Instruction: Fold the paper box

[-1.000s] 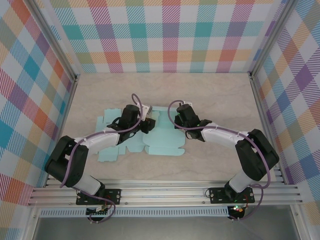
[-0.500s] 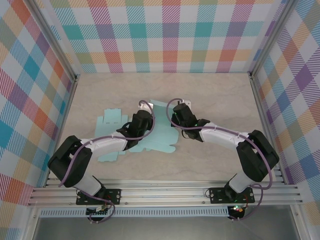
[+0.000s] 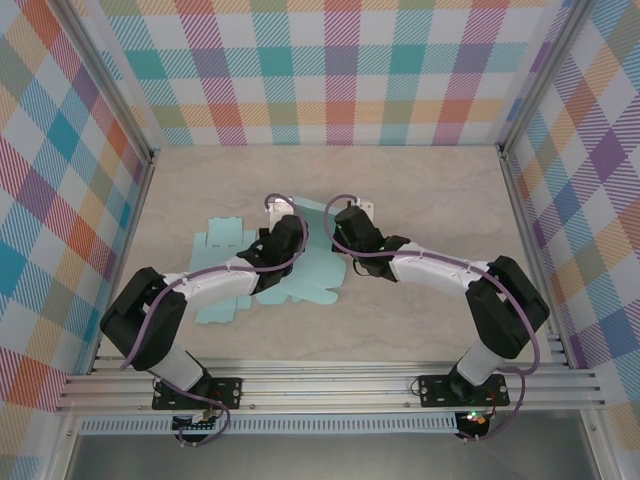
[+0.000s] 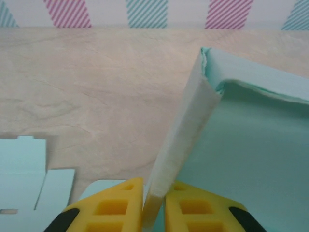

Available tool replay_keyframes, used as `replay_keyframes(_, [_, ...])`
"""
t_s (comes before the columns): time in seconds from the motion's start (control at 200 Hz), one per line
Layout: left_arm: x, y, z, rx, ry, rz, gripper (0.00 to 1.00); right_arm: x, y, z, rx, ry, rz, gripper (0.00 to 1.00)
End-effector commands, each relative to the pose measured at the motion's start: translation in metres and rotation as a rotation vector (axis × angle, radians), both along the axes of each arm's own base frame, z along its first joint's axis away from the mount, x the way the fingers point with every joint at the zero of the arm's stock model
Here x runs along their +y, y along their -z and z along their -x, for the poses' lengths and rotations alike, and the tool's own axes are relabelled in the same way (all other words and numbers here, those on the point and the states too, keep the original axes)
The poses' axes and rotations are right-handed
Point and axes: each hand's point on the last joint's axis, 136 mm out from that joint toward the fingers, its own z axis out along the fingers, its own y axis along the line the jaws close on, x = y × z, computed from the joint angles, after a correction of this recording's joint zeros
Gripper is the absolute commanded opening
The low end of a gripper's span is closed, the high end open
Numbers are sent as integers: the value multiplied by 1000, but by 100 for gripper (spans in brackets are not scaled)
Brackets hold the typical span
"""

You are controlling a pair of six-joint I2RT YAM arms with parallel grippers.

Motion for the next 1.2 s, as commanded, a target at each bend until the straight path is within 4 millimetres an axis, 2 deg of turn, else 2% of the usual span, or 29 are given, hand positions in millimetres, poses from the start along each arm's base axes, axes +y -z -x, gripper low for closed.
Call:
replay_keyframes(0.0, [-31, -30, 1, -74, 205, 140, 20, 12, 4, 8, 53, -48, 7, 0])
replay_keyframes(0.175, [-32, -35, 9, -87, 278, 83, 21, 14, 3, 11, 64, -65, 1, 0])
replay_keyframes(0.37, [-30, -33, 0, -81, 261, -5, 21, 15, 0, 16, 71, -86, -14, 0])
replay_keyframes(0.555, [7, -32, -15, -107, -21, -12, 0, 16, 3, 19, 90, -80, -32, 0])
replay_keyframes(0.585, [11, -34, -14, -114, -57, 10, 0, 16, 4, 18, 91, -75, -34, 0])
replay_keyframes(0.68, [10, -35, -12, -118, -77, 98, 0, 15, 7, 15, 95, -62, -19, 0])
replay_keyframes(0.75, [-1, -34, -11, -92, -27, 142, 0, 14, 7, 11, 98, -54, 5, 0])
replay_keyframes(0.79, [-8, -33, -8, -72, 11, 168, 4, 12, 8, 8, 101, -50, 18, 0])
replay_keyframes(0.925, [-27, -38, 10, -10, 132, 286, 25, -2, 13, 6, 144, -26, 40, 0])
replay_keyframes(1.07, [-25, -48, 28, 11, 166, 358, 43, -13, 12, 8, 173, -20, 45, 0])
replay_keyframes(1.195, [-20, -49, 36, 47, 174, 315, 51, -13, 7, 11, 186, -35, 45, 0])
